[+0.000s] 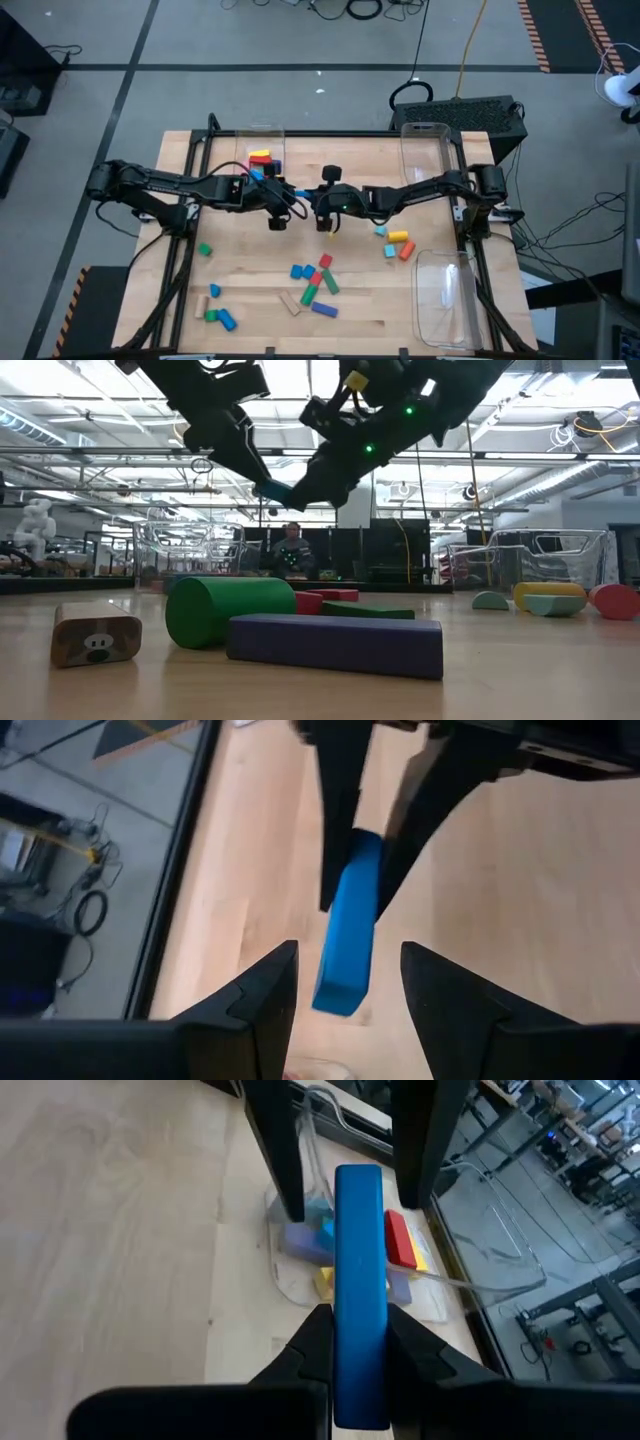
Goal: Sort blocks by size
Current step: Put the blue rectangle block into the top left transparent bin
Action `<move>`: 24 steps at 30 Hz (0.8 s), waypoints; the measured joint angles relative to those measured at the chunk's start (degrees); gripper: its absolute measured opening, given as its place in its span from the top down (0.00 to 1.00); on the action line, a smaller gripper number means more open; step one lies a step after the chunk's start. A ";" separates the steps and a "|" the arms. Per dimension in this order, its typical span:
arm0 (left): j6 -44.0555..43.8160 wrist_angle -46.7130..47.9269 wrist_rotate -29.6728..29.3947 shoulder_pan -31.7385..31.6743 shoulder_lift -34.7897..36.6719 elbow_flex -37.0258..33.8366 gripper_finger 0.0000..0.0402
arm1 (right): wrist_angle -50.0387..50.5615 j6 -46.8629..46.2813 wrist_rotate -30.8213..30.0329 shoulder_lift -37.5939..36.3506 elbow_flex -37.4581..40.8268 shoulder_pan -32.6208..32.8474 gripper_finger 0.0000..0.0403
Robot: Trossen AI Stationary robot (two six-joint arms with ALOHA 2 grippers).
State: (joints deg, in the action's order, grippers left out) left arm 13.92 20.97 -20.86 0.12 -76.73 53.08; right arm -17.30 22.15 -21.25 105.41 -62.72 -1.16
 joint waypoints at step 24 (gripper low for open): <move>2.80 -0.53 1.80 0.04 0.00 0.00 0.81 | -2.87 1.58 0.19 0.00 0.04 1.74 0.92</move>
State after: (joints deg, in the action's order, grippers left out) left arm 16.72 20.44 -19.06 0.16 -76.73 53.08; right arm -20.17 23.74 -21.06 105.41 -62.68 0.58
